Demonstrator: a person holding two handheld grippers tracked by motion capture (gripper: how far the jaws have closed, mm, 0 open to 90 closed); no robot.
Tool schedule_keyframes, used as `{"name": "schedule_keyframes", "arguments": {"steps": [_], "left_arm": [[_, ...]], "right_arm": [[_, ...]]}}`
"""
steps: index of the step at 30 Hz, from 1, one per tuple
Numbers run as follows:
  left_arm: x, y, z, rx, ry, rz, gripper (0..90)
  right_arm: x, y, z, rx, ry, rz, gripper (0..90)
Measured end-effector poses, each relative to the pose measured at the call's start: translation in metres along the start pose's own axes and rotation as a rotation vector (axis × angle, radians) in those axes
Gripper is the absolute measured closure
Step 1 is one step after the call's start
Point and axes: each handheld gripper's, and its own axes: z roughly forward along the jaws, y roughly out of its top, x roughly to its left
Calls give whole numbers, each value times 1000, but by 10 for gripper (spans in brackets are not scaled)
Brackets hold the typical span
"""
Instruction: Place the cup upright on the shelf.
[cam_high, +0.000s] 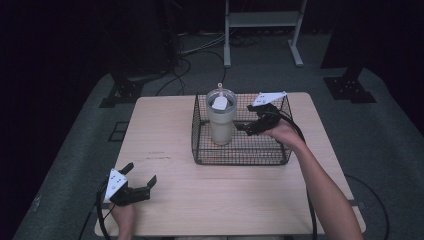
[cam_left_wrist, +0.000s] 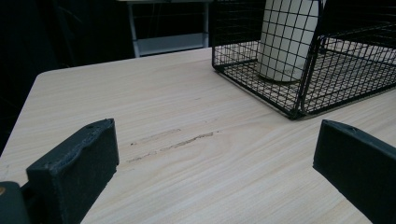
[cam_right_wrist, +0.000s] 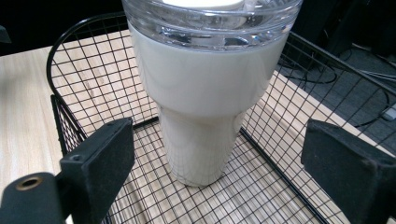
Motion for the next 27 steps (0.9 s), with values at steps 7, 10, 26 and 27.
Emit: {"name": "schedule_keyframes", "arguments": {"steps": [7, 10, 26, 27], "left_arm": [[0, 0, 0, 1, 1, 0, 0], [0, 0, 0, 2, 1, 1, 0], [-1, 0, 0, 6, 2, 6, 0], [-1, 0, 0, 5, 2, 6, 0]], "right_arm": [[0, 1, -12, -4, -9, 2, 93], [1, 1, -17, -9, -13, -2, 93], [11, -1, -41, -22, -11, -14, 93], [11, -2, -42, -23, -12, -12, 93]]}}
